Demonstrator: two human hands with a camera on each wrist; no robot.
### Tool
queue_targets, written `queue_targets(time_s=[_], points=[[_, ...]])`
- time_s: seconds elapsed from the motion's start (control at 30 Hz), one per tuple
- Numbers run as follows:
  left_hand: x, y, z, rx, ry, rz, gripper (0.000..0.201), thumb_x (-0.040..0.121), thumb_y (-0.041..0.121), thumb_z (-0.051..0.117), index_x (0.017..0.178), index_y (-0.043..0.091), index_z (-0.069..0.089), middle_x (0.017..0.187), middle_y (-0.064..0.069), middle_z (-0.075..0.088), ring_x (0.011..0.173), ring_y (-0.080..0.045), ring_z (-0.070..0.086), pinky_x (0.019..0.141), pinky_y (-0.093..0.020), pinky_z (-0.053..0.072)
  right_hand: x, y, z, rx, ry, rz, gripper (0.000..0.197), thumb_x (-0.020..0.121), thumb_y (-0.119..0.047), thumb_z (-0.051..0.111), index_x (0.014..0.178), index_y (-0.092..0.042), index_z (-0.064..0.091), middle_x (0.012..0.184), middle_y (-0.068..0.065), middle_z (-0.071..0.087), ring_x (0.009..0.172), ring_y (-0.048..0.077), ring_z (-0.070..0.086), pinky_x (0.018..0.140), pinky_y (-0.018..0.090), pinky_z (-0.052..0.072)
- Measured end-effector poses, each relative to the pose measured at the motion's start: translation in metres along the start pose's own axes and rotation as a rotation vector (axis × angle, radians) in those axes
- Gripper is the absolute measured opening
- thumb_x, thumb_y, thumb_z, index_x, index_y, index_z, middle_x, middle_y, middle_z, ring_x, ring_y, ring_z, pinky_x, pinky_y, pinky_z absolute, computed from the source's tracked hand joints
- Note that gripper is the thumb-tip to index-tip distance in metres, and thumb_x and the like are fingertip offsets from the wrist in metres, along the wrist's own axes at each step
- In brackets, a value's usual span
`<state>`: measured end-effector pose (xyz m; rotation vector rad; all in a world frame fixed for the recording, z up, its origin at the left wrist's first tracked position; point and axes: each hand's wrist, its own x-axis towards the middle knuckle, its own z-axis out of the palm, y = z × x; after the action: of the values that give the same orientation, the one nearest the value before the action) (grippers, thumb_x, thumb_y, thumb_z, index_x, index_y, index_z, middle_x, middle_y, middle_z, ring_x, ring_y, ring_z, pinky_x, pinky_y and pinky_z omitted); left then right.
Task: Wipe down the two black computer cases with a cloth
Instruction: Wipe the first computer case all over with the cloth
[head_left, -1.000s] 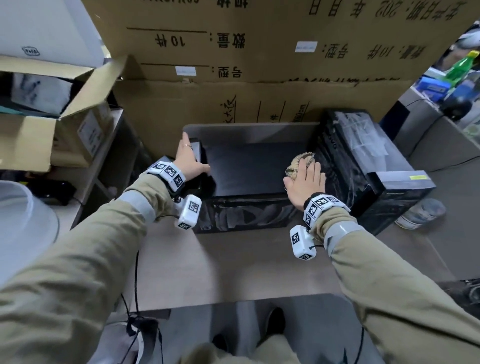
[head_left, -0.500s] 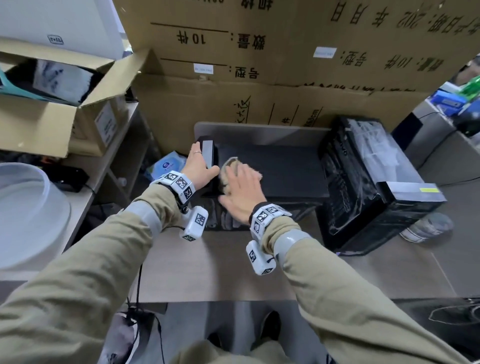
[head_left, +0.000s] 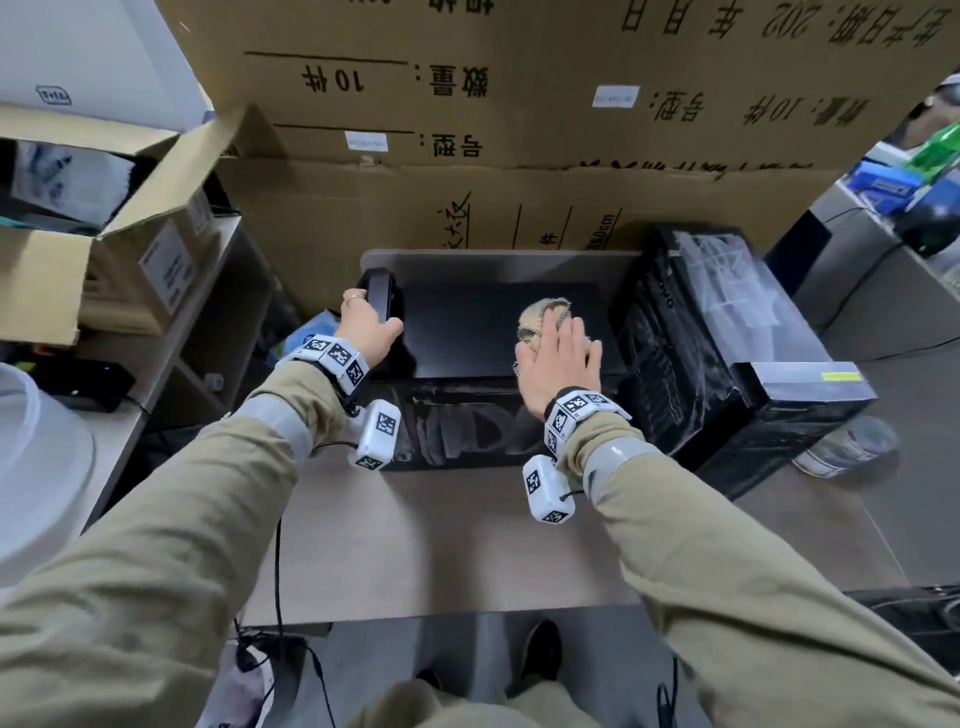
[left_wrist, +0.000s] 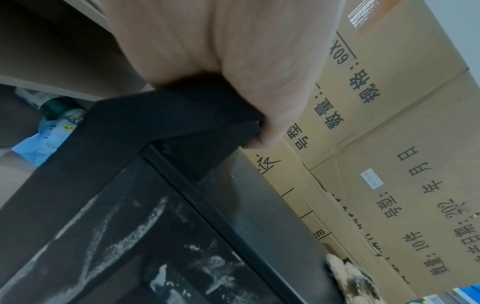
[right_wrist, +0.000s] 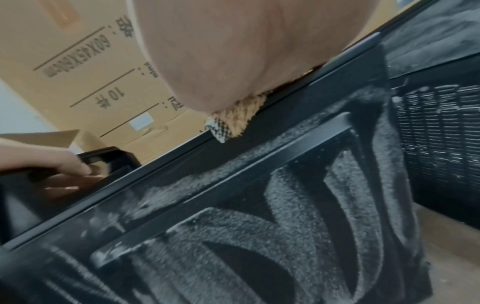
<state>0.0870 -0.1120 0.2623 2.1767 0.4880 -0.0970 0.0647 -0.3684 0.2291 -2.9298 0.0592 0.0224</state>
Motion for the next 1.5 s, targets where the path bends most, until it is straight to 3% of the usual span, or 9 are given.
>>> queue_targets(time_s=[0.23, 0.57, 0.77, 0.87, 1.07, 1.17, 1.3, 1.4, 1.5], points=[[0.000, 0.003, 0.000, -0.021, 0.005, -0.008, 0.066, 0.092, 0.018, 0.060, 0.143, 0.001, 0.022, 0.144, -0.023, 0.040, 0.126, -0.037, 0.049, 0.108, -0.047, 0.040, 0.002, 0.026, -0.003, 0.104, 0.152, 0.332, 0.071, 0.105, -0.040, 0.035, 0.159, -0.003, 0.008, 0.164, 0.022, 0.014, 0.148, 0.035, 0.022, 0.122, 0.048, 0.012], [-0.014, 0.002, -0.002, -0.034, 0.002, 0.012, 0.072, 0.094, 0.020, 0.061, 0.149, -0.003, 0.021, 0.153, -0.019, 0.026, 0.136, -0.032, 0.038, 0.114, -0.036, 0.031, 0.002, 0.033, -0.016, 0.238, 0.073, 0.513, 0.058, 0.106, -0.037, 0.037, 0.141, 0.008, 0.029, 0.146, 0.027, 0.041, 0.134, 0.039, 0.039, 0.111, 0.041, 0.026], [-0.029, -0.009, -0.013, -0.001, -0.022, 0.029, 0.104, 0.052, 0.057, 0.062, 0.138, 0.001, 0.047, 0.149, -0.013, 0.045, 0.131, -0.030, 0.050, 0.107, -0.040, 0.043, -0.008, 0.024, -0.029, 0.288, 0.062, 0.598, 0.051, 0.106, -0.031, 0.041, 0.139, 0.007, 0.030, 0.146, 0.026, 0.040, 0.134, 0.038, 0.039, 0.111, 0.041, 0.025], [-0.039, -0.009, -0.014, -0.034, -0.018, 0.030, 0.077, 0.082, 0.040, 0.072, 0.142, -0.001, 0.047, 0.162, -0.005, 0.028, 0.144, -0.021, 0.034, 0.100, -0.021, 0.028, -0.014, 0.025, -0.036, 0.343, 0.063, 0.663, 0.045, 0.104, -0.030, 0.046, 0.137, -0.002, 0.038, 0.145, 0.021, 0.044, 0.133, 0.033, 0.039, 0.104, 0.035, 0.029], [-0.046, -0.025, -0.004, -0.155, 0.025, 0.052, 0.051, 0.100, 0.041, 0.053, 0.113, -0.007, 0.062, 0.165, -0.001, 0.017, 0.150, -0.013, 0.021, 0.108, -0.023, 0.023, -0.040, 0.020, -0.051, 0.392, 0.028, 0.673, 0.050, 0.099, -0.034, 0.051, 0.138, -0.005, 0.040, 0.145, 0.020, 0.042, 0.133, 0.036, 0.038, 0.114, 0.043, 0.025], [-0.057, -0.026, -0.005, -0.216, 0.027, 0.079, 0.058, 0.102, 0.037, 0.051, 0.141, -0.005, 0.047, 0.165, -0.001, 0.016, 0.150, -0.015, 0.020, 0.110, -0.021, 0.020, -0.044, 0.024, -0.051, 0.393, 0.050, 0.706, 0.044, 0.099, -0.028, 0.050, 0.136, -0.006, 0.042, 0.145, 0.019, 0.044, 0.133, 0.035, 0.039, 0.114, 0.041, 0.025], [-0.069, -0.031, -0.008, -0.376, -0.001, 0.014, 0.073, 0.101, 0.032, 0.054, 0.157, 0.002, 0.017, 0.149, -0.006, 0.047, 0.138, -0.022, 0.044, 0.113, -0.029, 0.031, -0.058, 0.025, -0.053, 0.446, -0.011, 0.659, 0.050, 0.102, -0.023, 0.043, 0.145, 0.002, 0.037, 0.151, 0.023, 0.038, 0.140, 0.037, 0.034, 0.115, 0.044, 0.025], [-0.073, -0.033, -0.011, -0.413, -0.021, -0.010, 0.078, 0.099, 0.036, 0.056, 0.158, 0.005, 0.015, 0.149, -0.006, 0.047, 0.130, -0.023, 0.049, 0.113, -0.039, 0.036, -0.061, 0.026, -0.051, 0.406, 0.012, 0.791, 0.053, 0.093, -0.025, 0.050, 0.138, -0.002, 0.036, 0.146, 0.021, 0.040, 0.136, 0.036, 0.034, 0.111, 0.041, 0.025], [-0.076, -0.038, -0.011, -0.374, -0.012, -0.009, 0.070, 0.102, 0.035, 0.051, 0.155, 0.002, 0.021, 0.153, -0.005, 0.040, 0.138, -0.024, 0.041, 0.099, -0.028, 0.033, -0.066, 0.021, -0.050, 0.416, 0.009, 0.818, 0.051, 0.092, -0.027, 0.050, 0.135, -0.004, 0.036, 0.145, 0.020, 0.042, 0.134, 0.034, 0.035, 0.109, 0.040, 0.026]])
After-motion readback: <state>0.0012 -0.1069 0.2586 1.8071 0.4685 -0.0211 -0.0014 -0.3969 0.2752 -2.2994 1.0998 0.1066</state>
